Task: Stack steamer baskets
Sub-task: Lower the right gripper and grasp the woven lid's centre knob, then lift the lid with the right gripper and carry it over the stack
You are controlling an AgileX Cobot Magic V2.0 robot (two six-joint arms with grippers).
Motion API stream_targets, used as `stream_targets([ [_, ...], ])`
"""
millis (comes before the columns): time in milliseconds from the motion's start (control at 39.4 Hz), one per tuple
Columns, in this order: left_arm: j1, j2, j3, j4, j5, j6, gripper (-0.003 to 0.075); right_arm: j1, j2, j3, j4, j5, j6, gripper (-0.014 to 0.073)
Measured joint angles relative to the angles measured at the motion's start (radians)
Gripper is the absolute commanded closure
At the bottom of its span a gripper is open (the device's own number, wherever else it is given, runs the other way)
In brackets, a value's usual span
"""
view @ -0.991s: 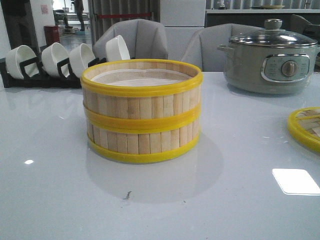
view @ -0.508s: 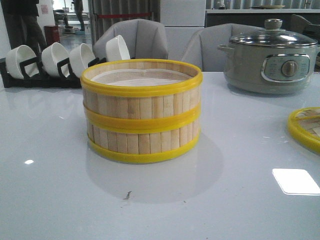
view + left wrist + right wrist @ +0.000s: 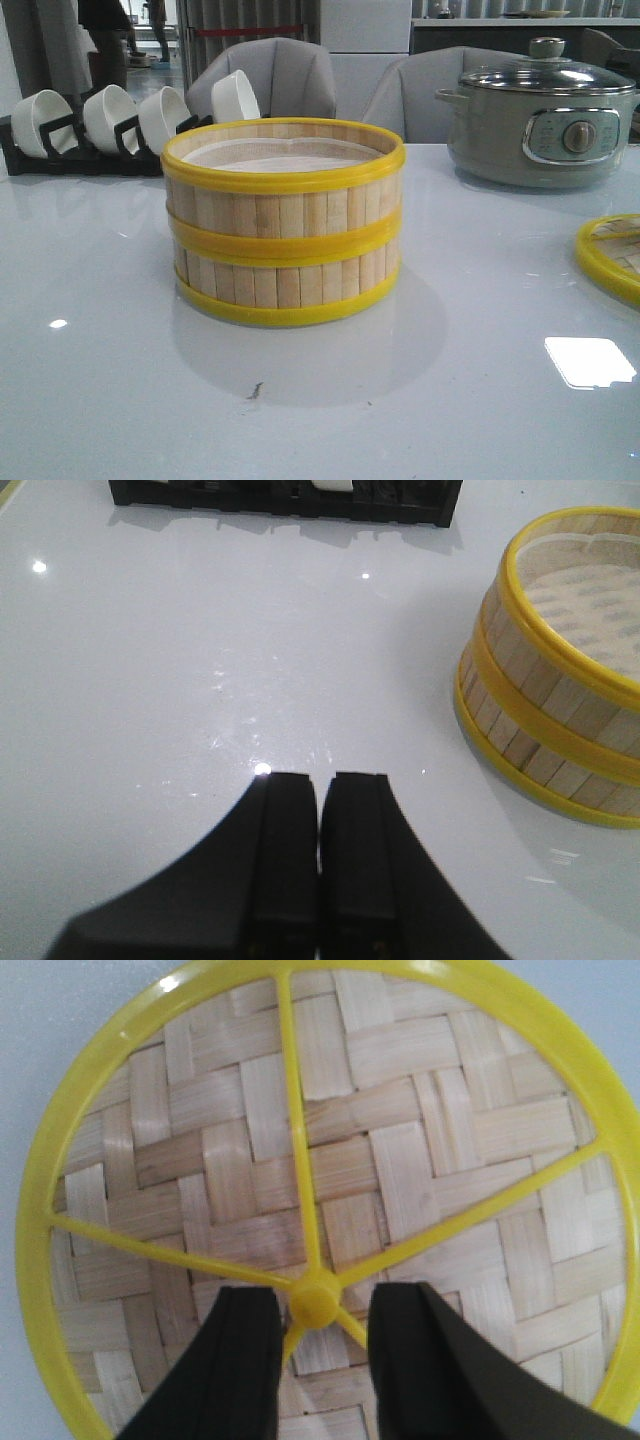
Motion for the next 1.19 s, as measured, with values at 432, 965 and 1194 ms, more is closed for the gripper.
stream_targets([
  [432,0.000,0.000,0.000,0.000,0.000,0.000,0.0636,0.008,0.030,-0.010,0.000,-0.003,0.000,0.0251],
  [965,0.000,0.000,0.000,0.000,0.000,0.000,0.0636,0.022,0.051,-0.019,-0.006,-0.012,0.000,0.0564],
  [1194,0.000,0.000,0.000,0.000,0.000,0.000,0.0636,0.047,0.048,-0.039,-0.008,0.004,0.000,0.0567],
])
